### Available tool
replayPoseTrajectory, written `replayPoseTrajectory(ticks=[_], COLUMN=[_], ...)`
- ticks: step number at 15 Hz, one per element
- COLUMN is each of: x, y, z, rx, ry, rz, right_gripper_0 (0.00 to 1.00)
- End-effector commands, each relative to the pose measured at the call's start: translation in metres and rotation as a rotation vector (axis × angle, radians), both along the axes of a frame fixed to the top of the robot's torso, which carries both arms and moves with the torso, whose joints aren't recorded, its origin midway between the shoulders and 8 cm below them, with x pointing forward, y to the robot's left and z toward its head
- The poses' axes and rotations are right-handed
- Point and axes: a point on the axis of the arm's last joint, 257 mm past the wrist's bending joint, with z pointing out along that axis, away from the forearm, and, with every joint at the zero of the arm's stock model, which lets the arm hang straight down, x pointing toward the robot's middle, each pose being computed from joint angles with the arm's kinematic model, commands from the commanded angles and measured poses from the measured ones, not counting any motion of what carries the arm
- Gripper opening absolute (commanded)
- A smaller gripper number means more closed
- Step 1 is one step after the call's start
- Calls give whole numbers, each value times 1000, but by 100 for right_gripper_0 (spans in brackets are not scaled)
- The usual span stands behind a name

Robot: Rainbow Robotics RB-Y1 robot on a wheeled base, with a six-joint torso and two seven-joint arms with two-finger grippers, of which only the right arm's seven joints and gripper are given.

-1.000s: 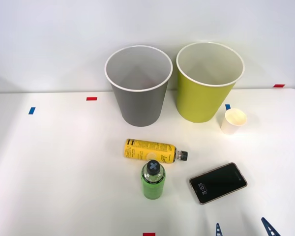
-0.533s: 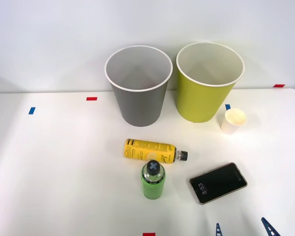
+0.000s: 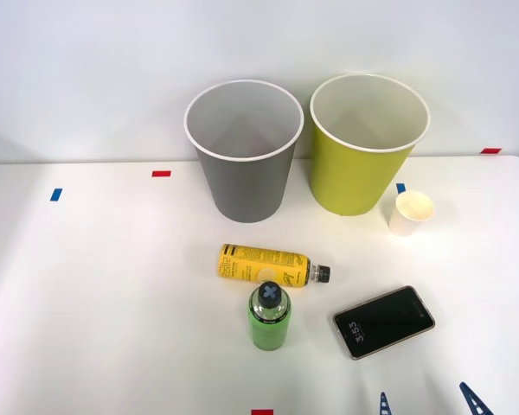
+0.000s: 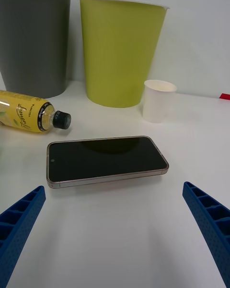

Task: Put cans in the gray bin, plastic bottles in the light green bin

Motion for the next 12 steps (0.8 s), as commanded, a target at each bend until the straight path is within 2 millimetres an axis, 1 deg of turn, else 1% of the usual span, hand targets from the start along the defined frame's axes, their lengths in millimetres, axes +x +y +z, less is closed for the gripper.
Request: replayPoseTrajectory(ticks=[1,12], x=[0,0], y=[0,0], z=[0,0], rx=[0,0], ry=[0,0], rz=[0,0], right_gripper_0=[100,100])
